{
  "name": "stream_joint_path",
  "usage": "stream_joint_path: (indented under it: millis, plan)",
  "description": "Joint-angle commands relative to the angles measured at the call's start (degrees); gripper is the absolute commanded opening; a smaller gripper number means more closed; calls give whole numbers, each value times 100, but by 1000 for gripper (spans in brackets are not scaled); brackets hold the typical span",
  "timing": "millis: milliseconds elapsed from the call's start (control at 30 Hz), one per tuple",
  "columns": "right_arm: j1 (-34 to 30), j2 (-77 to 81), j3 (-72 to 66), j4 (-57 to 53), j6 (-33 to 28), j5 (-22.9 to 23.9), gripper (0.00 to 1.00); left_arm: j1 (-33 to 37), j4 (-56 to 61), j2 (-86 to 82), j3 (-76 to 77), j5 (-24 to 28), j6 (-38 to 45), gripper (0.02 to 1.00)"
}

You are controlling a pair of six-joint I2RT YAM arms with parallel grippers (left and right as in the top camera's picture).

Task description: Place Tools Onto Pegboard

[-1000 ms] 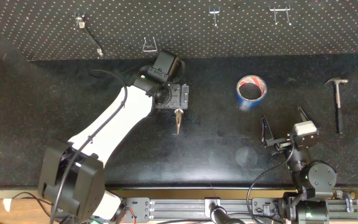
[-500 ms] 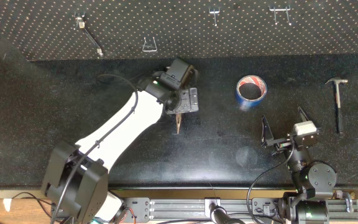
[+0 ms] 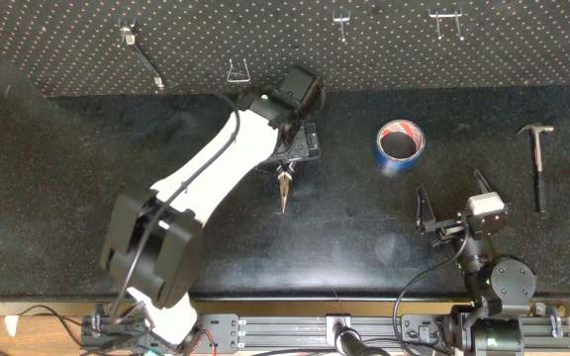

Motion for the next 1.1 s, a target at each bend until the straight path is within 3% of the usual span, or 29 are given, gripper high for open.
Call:
stream_joint_path:
  millis: [33,367,833,900,933,1000,1100]
  plan:
    - [35,-42,-15,-22,66,-57,976,-4,-22,374,120,35,-83,998]
    - [35,-42,-15,-20,66,-57,976,28,411,599,120,149,621,996]
    - [35,-42,-15,-22,66,-57,976,33,518,756,120,343,623,998]
    - [35,-42,-15,-22,66,-57,976,33,518,756,118,343,621,825]
    - [35,-42,-15,-22,66,-57,976,33,518,756,118,343,621,560]
    - [35,-42,-15,-22,66,-57,976,33,518,756,118,343,623,408]
    - [35,-42,-15,-22,66,-57,976,33,518,756,118,343,621,325]
